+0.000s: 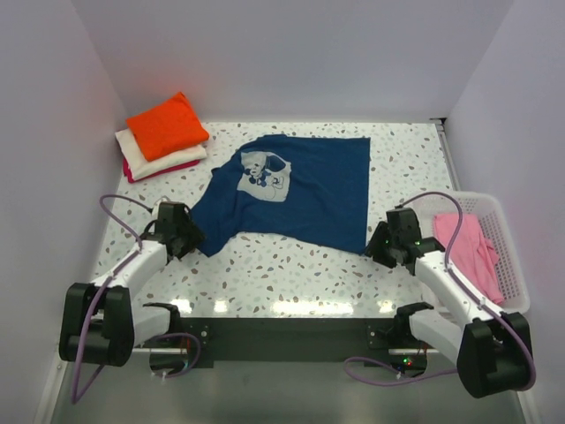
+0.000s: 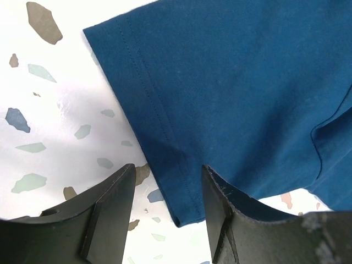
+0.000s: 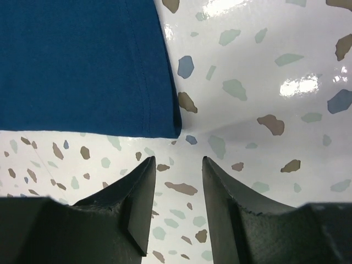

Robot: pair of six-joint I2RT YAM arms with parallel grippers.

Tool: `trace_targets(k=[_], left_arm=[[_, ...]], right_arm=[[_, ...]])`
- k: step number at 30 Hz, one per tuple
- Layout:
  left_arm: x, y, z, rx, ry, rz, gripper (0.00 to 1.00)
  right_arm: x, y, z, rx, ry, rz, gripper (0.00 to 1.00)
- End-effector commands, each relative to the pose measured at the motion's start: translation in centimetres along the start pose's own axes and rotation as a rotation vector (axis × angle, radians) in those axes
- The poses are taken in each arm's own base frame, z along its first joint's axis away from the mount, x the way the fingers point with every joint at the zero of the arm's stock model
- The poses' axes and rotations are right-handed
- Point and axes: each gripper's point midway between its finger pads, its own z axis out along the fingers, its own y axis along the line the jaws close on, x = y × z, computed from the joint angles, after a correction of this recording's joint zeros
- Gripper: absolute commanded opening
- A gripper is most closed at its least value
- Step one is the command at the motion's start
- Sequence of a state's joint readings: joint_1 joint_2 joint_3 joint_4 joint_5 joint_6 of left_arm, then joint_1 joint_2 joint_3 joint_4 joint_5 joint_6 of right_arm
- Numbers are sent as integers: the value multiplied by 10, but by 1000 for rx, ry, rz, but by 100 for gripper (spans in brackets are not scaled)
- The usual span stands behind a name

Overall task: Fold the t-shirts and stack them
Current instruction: Flatten the tshirt out

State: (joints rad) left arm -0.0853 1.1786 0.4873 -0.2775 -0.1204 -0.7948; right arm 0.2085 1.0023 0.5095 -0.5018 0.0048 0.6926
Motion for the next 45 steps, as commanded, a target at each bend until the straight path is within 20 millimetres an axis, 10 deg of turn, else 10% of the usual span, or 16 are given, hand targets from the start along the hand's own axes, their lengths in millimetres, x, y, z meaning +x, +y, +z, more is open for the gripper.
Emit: trace_targets(k=[1,17,30,36,45], left_arm=[[-19,-12,-1,22,-53,-37,56],[-22,2,12,-79,-66,-55,65],[-86,17,-18,-269,-247,-13,67],[-105,7,-5,-306,-240,35,68],[-82,14,33,-366,-102,86,67]], right_arm=[[-17,17,0,-37,-30,18,44],[-14,25,40,-41,23,55,47],[-9,24,51,-44,43,33,29],[-15,27,49,-52,27,7,15],[-16,32,49,-75,40,-29,6]])
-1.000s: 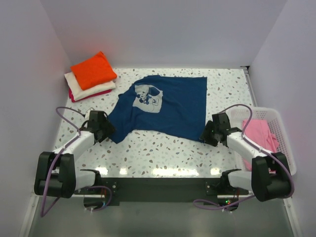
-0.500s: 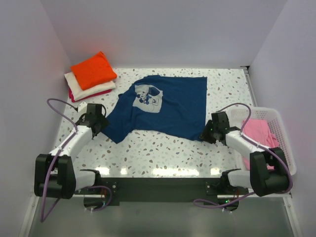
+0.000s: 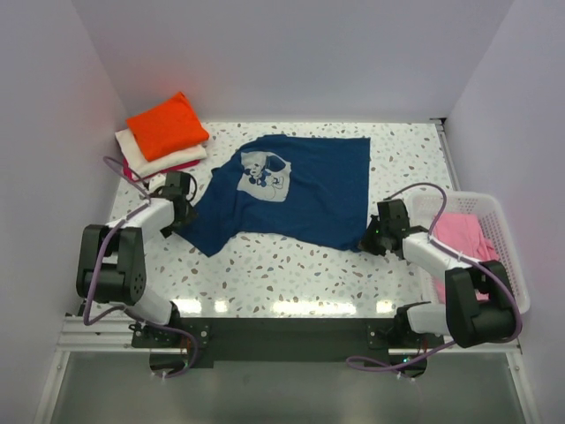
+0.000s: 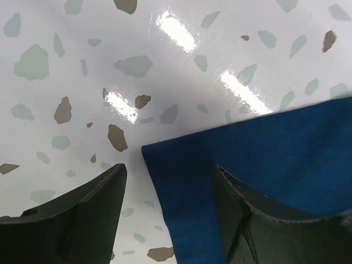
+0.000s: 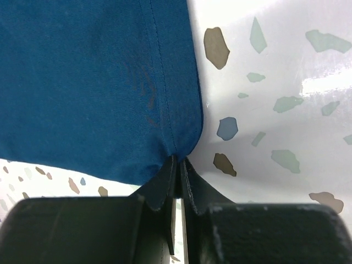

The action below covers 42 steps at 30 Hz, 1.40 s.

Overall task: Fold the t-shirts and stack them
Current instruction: Flatten the tshirt out

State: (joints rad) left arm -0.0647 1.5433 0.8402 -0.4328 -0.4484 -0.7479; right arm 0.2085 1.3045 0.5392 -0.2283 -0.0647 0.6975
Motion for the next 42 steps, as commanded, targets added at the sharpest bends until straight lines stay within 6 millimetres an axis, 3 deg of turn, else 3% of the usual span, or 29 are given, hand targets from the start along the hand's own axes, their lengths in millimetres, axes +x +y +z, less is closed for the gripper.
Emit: trace_targets(k=[1,7,10,13,14,16,17,20,25,32,35,36,38,39,41,42], left_arm=[[-1,-4,10,-11,20,19,67],[17,-5,22,-11,67,9,66],[17,-8,25,-2,68,5,60],[21,-12,27,10,83,10,40],[21,-13,27,17,82,11,25],[19,-16,25,34,76,9,15],[20,-15,24,39,77,9,5],[11,-17,9,85,49,-6,0],[-21,-23,-44,241,-62,-56,0],[-76,-11,-144,449,-303,-105,0],[-106,0,-206,563,-450,-145,0],[-111,4,-219,579,-471,-145,0],[-133,11,-267,657,-564,-176,0],[-138,14,-283,683,-591,-178,0],[-155,27,-334,759,-673,-210,0],[-159,32,-350,786,-701,-221,0]], right_arm=[[-6,7,0,-20,-3,-36,5],[-11,13,-3,-31,-12,-43,4],[-15,15,-5,-33,-21,-40,3],[-19,16,-7,-31,-29,-39,1],[-19,17,-7,-30,-30,-36,0],[-23,19,-9,-28,-37,-36,0],[-25,18,-10,-22,-45,-34,0],[-33,21,-16,-18,-68,-34,0],[-49,27,-36,-9,-104,-35,0],[-87,53,-96,-54,-232,-51,0],[-108,66,-132,-75,-311,-61,0],[-118,73,-153,-90,-349,-69,0],[-129,79,-177,-98,-399,-78,0],[-137,86,-200,-117,-433,-91,0],[-148,90,-231,-129,-500,-90,0],[-154,97,-259,-151,-541,-102,0]])
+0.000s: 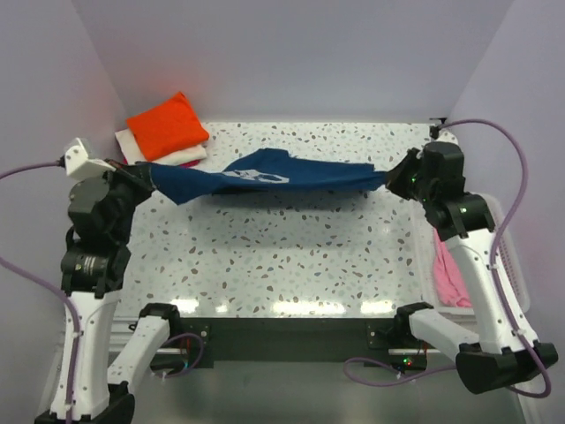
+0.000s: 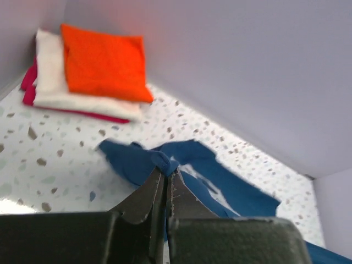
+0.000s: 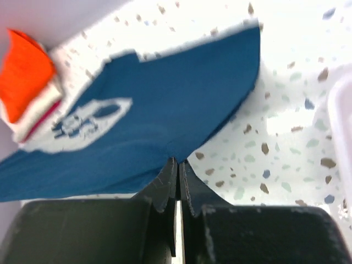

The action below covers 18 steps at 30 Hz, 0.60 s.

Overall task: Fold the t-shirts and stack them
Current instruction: Flatten the tshirt out

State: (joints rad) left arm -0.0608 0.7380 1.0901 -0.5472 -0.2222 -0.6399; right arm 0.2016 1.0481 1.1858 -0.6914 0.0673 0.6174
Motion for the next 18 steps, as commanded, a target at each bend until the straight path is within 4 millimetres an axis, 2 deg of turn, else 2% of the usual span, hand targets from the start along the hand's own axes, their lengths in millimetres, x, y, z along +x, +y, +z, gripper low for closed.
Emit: trace_targets(k=[1,2,3,4,5,6,7,8,9,11,13,14,15,16,17,18], left_arm=[[-74,-41,-58,160,-170,-11,0],[-85,-47,-67,181,-196,-18,0],[-96,-54,-76,205,-219,-24,0],[-117,-65,-93,245,-271,-33,0],[-124,-70,-95,258,-280,-34,0],[-131,-76,-98,277,-295,-37,0],[-143,-83,-105,298,-321,-38,0],[-144,-87,-98,301,-313,-31,0],[-149,-92,-96,312,-324,-36,0],[-152,-98,-80,311,-325,-30,0],[-159,-104,-67,321,-353,-27,0],[-154,-108,-46,312,-331,-15,0],[-158,-115,-37,332,-345,-12,0],[-158,-118,-26,333,-345,-7,0],[-149,-120,2,319,-316,2,0],[-153,-126,13,332,-334,4,0]], right_arm=[[-48,11,-64,-8,-136,-41,0],[-59,16,-75,-21,-165,-43,0],[-76,24,-97,-41,-213,-46,0],[-84,30,-106,-56,-231,-50,0],[-91,34,-113,-68,-246,-54,0],[-104,45,-130,-107,-281,-62,0],[-108,49,-134,-120,-289,-64,0],[-113,54,-133,-128,-290,-68,0],[-120,62,-139,-160,-305,-75,0],[-126,70,-135,-179,-310,-81,0],[-138,80,-120,-191,-324,-86,0],[-147,87,-115,-208,-352,-88,0],[-152,91,-95,-196,-339,-98,0],[-157,95,-86,-198,-343,-101,0],[-161,98,-72,-190,-338,-104,0],[-169,104,-49,-177,-328,-104,0]])
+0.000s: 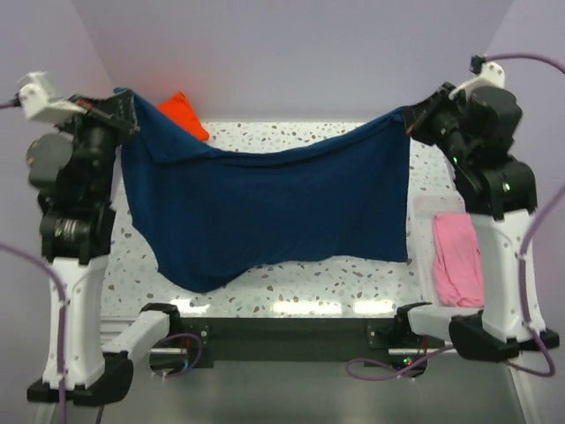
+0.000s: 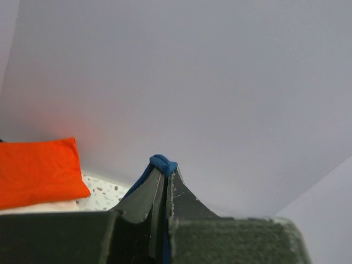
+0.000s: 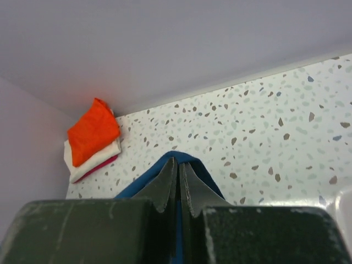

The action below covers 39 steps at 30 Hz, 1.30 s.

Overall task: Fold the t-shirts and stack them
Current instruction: Flatten the tshirt out

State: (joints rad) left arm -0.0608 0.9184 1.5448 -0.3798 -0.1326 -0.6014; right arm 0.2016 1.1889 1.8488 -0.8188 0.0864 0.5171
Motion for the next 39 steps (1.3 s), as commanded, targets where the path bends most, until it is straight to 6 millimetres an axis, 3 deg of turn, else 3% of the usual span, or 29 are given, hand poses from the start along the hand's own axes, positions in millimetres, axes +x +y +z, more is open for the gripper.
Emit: trace_targets(k=[1,3,4,5,6,7,8,9,10,11,12,13,17,18,19,22,23,24,25,26,27,28,29,30,31,32,34,35,39], left_arm=[[37,9,76,15,25,48,0],[36,5,104,35,-8,62,0],[62,18,135,7,40,78,0],[65,19,152,18,37,103,0],[44,6,166,53,-6,107,0],[45,5,182,72,-7,111,0],[71,19,214,64,39,99,0],[35,2,223,131,-22,91,0],[54,17,250,120,8,79,0],[43,19,259,131,-11,57,0],[4,-8,256,213,-86,58,0],[9,0,270,213,-82,51,0],[-64,-12,246,326,-254,55,0],[-49,4,249,311,-216,45,0],[-63,-1,235,323,-239,49,0],[-52,16,228,300,-180,59,0],[-45,19,226,296,-158,70,0],[-14,38,228,269,-84,57,0],[-15,32,213,281,-83,61,0],[-6,35,206,287,-72,59,0],[36,65,204,227,14,27,0],[37,61,186,232,17,5,0],[81,86,177,197,102,-29,0],[99,94,167,180,138,-53,0],[107,95,149,169,154,-77,0],[156,126,129,91,253,-154,0],[181,141,96,30,290,-189,0],[227,171,69,-74,377,-244,0],[293,208,1,-216,508,-289,0]], right_arm=[[2,2,79,22,24,-30,0],[-1,11,122,-10,10,-23,0],[-3,15,136,-24,4,-25,0],[-30,33,137,-78,-64,-26,0],[-33,36,151,-85,-66,-29,0],[-22,33,183,-72,-40,-34,0],[-25,37,195,-83,-50,-35,0],[-56,53,188,-127,-132,-30,0],[-50,49,209,-122,-125,-28,0],[-73,61,203,-159,-200,-22,0],[-80,62,206,-166,-228,-16,0],[-87,63,205,-174,-256,-6,0],[-108,65,192,-199,-353,14,0],[-107,61,191,-186,-353,14,0],[-103,59,192,-183,-342,17,0],[-68,42,204,-147,-250,21,0],[-33,24,220,-107,-168,37,0],[-27,22,211,-106,-157,47,0],[-11,14,212,-96,-126,56,0],[33,-8,222,-48,-46,74,0],[39,-13,211,-37,-39,83,0],[55,-24,209,-8,-14,90,0],[97,-50,209,53,68,99,0],[113,-60,204,79,98,105,0],[121,-67,193,95,110,112,0],[162,-88,187,141,196,128,0],[190,-100,174,167,253,138,0],[224,-122,164,233,328,151,0],[288,-164,132,358,488,118,0]])
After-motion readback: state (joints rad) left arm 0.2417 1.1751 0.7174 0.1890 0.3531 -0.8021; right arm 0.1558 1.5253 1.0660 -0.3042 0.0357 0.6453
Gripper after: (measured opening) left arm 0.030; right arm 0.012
